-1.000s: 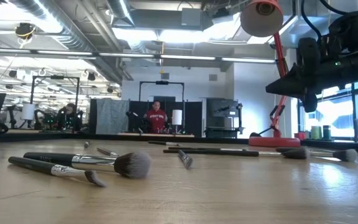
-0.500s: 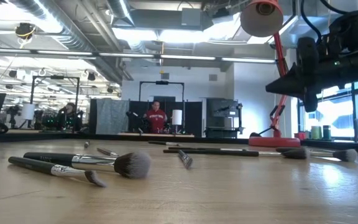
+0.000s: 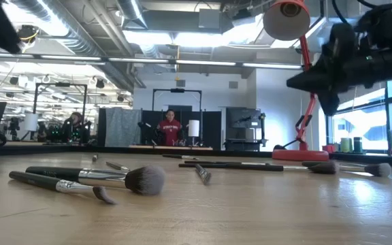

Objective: Pick & Place Makeup Brushes
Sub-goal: Put the black eyeshadow brush into the makeup organizer

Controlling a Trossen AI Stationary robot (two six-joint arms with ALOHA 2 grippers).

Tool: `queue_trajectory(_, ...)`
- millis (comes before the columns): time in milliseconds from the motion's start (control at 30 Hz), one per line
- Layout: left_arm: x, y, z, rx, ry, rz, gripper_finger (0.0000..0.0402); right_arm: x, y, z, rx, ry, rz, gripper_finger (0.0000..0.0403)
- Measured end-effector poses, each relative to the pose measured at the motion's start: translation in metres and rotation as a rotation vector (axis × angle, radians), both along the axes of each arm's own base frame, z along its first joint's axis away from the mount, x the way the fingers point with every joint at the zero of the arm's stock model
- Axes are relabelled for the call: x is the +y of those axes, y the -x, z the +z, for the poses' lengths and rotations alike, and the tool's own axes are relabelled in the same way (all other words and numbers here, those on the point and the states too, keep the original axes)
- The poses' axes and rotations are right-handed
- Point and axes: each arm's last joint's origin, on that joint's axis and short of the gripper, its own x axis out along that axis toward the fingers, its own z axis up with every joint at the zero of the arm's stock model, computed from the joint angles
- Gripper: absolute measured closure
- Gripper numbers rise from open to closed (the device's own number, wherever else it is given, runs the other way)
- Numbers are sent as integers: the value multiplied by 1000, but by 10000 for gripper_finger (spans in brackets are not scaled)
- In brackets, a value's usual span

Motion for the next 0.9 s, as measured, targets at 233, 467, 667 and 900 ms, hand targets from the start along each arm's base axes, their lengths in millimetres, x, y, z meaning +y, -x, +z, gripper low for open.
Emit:
queue_trajectory(233, 41, -48, 4, 44, -291, 62, 281, -3, -22, 8, 108, 36, -11, 383)
queue_trajectory(467, 98, -113, -1, 114, -308, -70, 285, -6, -40, 5, 189, 38, -47, 383)
queue_trajectory(667, 147, -168, -21, 102, -472, -354, 286, -7, -50, 7, 241, 77, -17, 383)
queue_trajectory(900, 185, -213, -65, 80, -633, -555, 286, -7, -55, 20, 457, 134, 66, 383)
